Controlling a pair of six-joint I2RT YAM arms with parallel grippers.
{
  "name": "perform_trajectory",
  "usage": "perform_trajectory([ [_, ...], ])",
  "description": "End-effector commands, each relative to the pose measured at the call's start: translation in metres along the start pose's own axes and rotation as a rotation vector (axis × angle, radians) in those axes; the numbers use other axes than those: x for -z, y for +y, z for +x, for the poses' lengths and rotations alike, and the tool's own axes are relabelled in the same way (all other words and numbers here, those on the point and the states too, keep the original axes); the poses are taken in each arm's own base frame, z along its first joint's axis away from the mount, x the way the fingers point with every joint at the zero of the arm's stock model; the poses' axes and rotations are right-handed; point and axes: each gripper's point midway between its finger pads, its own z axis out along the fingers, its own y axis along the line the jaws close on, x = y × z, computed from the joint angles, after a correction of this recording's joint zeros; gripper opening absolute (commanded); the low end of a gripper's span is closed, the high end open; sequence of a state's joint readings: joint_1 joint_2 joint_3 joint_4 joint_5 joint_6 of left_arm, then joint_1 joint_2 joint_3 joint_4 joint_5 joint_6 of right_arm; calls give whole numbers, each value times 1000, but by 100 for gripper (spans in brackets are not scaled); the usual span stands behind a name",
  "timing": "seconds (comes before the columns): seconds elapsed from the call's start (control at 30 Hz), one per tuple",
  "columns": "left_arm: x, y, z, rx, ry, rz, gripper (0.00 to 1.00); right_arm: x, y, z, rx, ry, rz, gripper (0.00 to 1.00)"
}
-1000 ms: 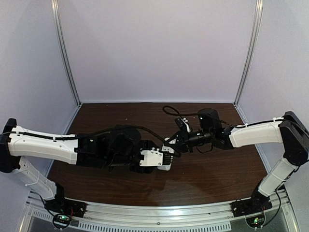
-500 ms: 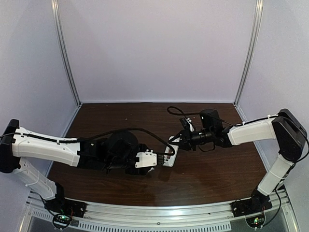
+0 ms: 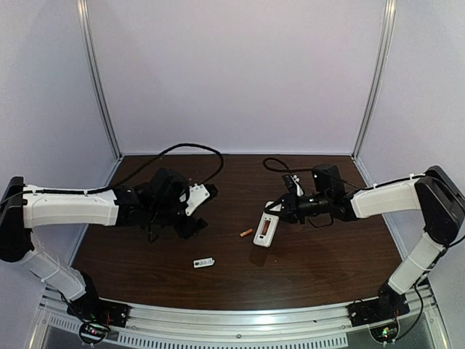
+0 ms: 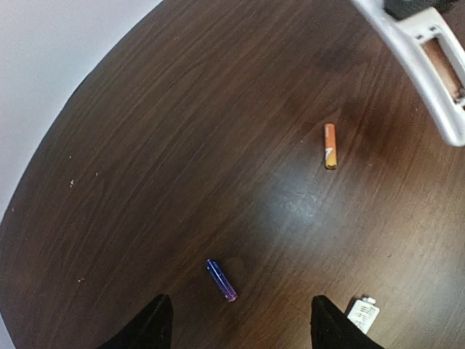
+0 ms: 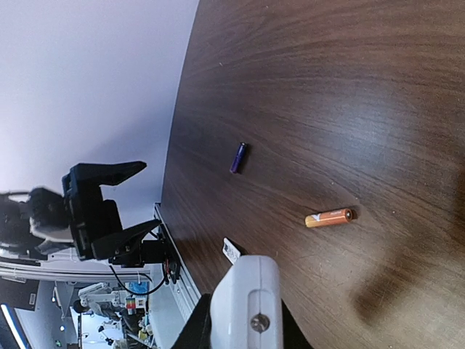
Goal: Load the batteries into the remote control
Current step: Place the battery cover at the center of the board, then move the battery to the center of the board.
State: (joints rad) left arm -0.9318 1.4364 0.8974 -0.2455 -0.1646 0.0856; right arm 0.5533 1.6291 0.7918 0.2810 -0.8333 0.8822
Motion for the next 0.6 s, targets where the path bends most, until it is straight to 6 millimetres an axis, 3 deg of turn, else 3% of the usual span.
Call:
perform_trajectory([
  [0.0,-7,5,8,294,58,92,66,17,21,1,106,-33,-55,0],
  [0.3,-25,22,25,528,125,151,58,43,50,17,276,-74,-155,0],
  [0.57,-48,23,35,572,215,165,51,50,54,25,348,-55,-147,0],
])
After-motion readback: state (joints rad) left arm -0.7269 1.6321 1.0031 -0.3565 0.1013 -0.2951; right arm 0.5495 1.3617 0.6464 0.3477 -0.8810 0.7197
